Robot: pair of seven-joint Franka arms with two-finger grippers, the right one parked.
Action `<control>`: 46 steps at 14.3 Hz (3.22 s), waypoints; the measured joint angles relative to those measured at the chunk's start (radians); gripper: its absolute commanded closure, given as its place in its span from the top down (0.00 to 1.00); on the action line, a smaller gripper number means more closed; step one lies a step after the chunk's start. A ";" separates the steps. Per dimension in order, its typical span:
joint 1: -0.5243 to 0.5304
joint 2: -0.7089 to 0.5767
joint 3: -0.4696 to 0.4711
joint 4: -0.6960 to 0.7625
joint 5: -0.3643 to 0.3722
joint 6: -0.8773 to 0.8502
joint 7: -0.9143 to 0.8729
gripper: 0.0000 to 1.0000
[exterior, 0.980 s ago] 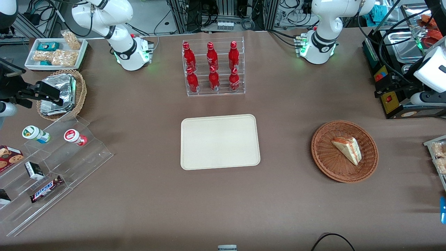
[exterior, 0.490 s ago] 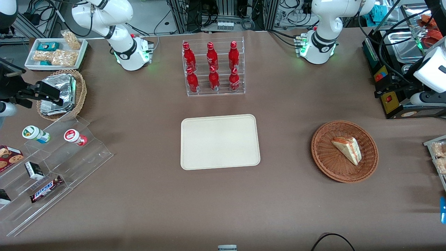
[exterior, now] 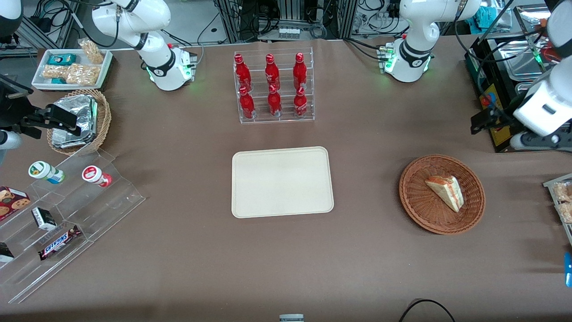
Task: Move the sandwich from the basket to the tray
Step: 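Move the left gripper over the wicker basket holding the sandwich, then lower the left gripper onto the wrapped sandwich and close on it, then lift the sandwich and carry it over the cream tray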
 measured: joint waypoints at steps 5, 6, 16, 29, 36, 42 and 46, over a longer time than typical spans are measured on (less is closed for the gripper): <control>0.010 0.044 0.032 -0.221 0.000 0.310 0.000 1.00; 0.019 0.057 0.033 -0.266 0.000 0.384 0.000 1.00; 0.056 0.199 0.030 -0.427 -0.008 0.770 -0.686 1.00; -0.025 0.258 0.015 -0.305 -0.006 0.544 -0.661 0.02; -0.353 0.347 -0.014 -0.104 -0.009 0.447 -0.538 0.02; -0.597 0.580 -0.022 0.156 -0.009 0.448 -0.793 0.02; -0.691 0.691 -0.028 0.293 -0.009 0.466 -0.909 0.03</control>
